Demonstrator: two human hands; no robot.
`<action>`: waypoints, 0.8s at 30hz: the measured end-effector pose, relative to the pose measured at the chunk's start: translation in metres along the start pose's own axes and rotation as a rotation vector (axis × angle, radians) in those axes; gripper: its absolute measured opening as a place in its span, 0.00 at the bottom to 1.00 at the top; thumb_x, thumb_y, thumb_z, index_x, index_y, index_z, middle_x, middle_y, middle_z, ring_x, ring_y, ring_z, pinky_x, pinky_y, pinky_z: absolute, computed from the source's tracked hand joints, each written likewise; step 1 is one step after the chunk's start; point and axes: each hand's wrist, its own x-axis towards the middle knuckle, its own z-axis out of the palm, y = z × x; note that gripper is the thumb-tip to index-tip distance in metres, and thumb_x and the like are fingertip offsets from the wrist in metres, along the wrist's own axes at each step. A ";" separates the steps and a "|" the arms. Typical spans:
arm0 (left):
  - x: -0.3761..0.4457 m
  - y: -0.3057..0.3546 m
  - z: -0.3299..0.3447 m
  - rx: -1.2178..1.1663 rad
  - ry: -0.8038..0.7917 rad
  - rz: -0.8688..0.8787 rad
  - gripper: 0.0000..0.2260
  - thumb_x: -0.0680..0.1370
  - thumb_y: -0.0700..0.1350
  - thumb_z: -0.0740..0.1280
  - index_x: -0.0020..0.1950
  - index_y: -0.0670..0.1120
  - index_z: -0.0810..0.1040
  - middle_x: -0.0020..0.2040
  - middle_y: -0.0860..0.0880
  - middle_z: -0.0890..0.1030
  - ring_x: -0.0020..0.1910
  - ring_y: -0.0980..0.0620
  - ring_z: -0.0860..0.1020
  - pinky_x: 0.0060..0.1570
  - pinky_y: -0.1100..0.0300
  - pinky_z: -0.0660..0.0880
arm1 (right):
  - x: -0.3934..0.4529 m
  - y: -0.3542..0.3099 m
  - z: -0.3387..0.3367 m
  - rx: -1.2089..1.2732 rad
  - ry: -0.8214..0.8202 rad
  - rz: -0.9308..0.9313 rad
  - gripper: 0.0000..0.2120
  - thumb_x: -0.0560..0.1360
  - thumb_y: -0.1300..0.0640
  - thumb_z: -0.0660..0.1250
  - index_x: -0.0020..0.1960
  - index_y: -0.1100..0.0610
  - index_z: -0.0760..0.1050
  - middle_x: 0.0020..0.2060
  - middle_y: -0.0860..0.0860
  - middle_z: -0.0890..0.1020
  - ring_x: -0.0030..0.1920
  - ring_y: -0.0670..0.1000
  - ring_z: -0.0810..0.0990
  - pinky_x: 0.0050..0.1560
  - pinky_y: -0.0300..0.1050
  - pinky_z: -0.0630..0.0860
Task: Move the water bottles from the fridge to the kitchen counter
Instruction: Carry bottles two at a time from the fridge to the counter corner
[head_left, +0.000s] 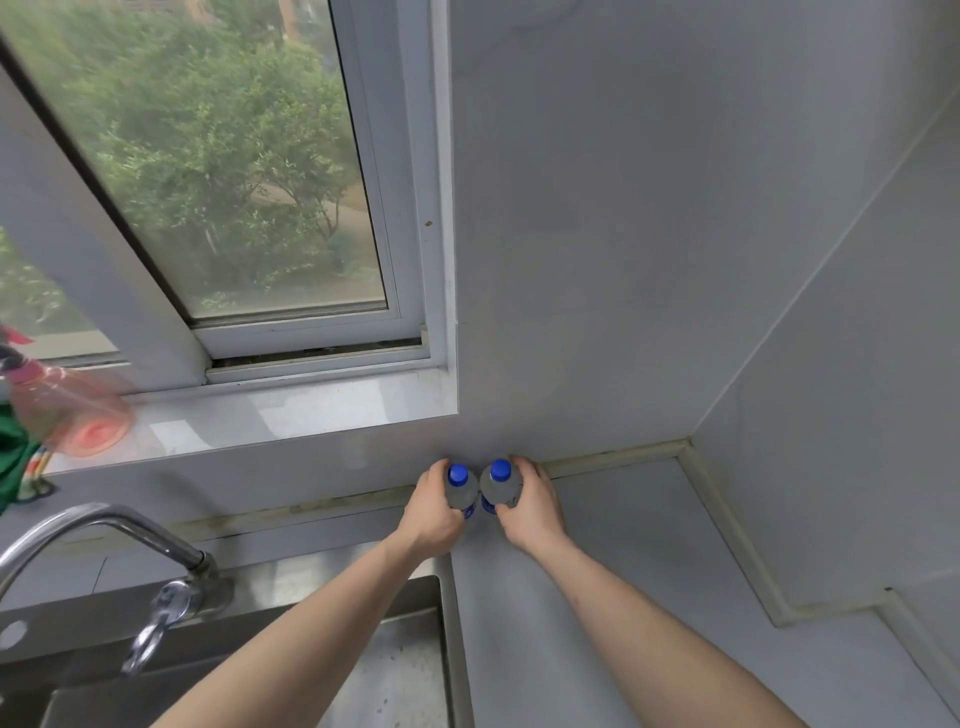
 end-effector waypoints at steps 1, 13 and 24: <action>-0.008 0.000 -0.002 -0.007 0.004 0.006 0.28 0.73 0.36 0.63 0.73 0.48 0.67 0.70 0.47 0.71 0.63 0.45 0.75 0.66 0.49 0.74 | -0.009 -0.001 -0.005 0.015 0.013 -0.004 0.30 0.75 0.65 0.73 0.75 0.54 0.72 0.72 0.53 0.74 0.71 0.57 0.75 0.68 0.45 0.73; -0.148 -0.019 -0.026 0.109 0.021 0.263 0.22 0.81 0.38 0.60 0.72 0.54 0.70 0.73 0.57 0.67 0.64 0.57 0.72 0.64 0.63 0.68 | -0.171 -0.014 -0.064 0.207 0.045 -0.055 0.31 0.77 0.56 0.74 0.75 0.39 0.68 0.69 0.37 0.71 0.68 0.43 0.73 0.55 0.32 0.74; -0.244 -0.015 -0.027 0.264 -0.075 0.410 0.18 0.83 0.43 0.63 0.72 0.56 0.69 0.73 0.60 0.66 0.64 0.60 0.70 0.64 0.66 0.64 | -0.291 -0.010 -0.091 0.133 -0.047 0.001 0.27 0.80 0.50 0.71 0.75 0.35 0.67 0.71 0.36 0.67 0.74 0.43 0.67 0.75 0.49 0.70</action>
